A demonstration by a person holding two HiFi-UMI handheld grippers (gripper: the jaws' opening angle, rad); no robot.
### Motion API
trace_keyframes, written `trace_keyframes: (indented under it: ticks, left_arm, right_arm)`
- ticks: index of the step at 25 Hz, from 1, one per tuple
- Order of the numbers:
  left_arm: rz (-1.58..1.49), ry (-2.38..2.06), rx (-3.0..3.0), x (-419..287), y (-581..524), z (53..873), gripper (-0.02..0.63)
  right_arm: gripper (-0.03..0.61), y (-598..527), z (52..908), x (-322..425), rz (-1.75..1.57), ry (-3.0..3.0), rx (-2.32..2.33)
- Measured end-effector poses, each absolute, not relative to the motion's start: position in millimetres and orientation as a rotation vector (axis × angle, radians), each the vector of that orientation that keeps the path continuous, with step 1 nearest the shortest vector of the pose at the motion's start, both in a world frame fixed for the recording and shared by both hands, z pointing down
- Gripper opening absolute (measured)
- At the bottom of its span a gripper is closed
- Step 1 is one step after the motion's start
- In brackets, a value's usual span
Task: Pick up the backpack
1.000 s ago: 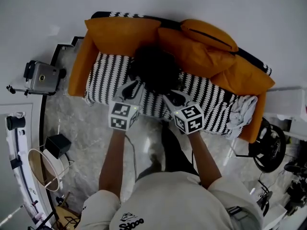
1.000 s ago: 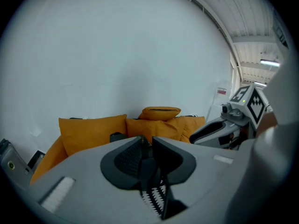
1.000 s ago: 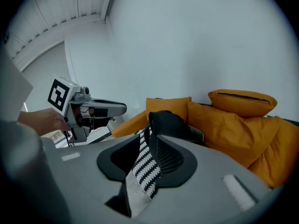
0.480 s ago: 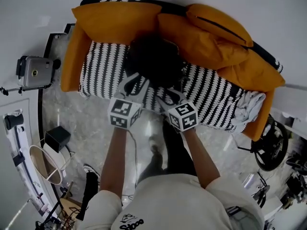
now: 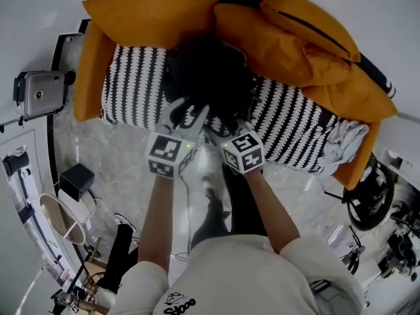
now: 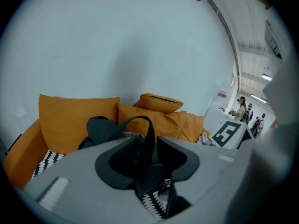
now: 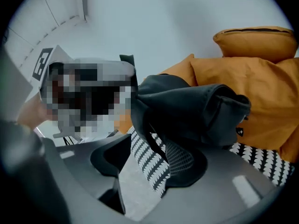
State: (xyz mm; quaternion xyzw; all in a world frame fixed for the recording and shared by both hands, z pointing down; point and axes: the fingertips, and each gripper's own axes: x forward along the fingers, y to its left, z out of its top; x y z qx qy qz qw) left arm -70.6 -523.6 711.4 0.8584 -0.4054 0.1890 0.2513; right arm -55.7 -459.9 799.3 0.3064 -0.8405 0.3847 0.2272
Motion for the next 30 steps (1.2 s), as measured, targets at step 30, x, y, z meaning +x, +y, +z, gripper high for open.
trace_keyframes:
  ticks: [30]
  left_arm:
    - [0.308, -1.241, 2.32, -74, -521, 655, 0.012]
  right_arm:
    - [0.02, -453, 722, -51, 0.765, -2.509, 0.876]
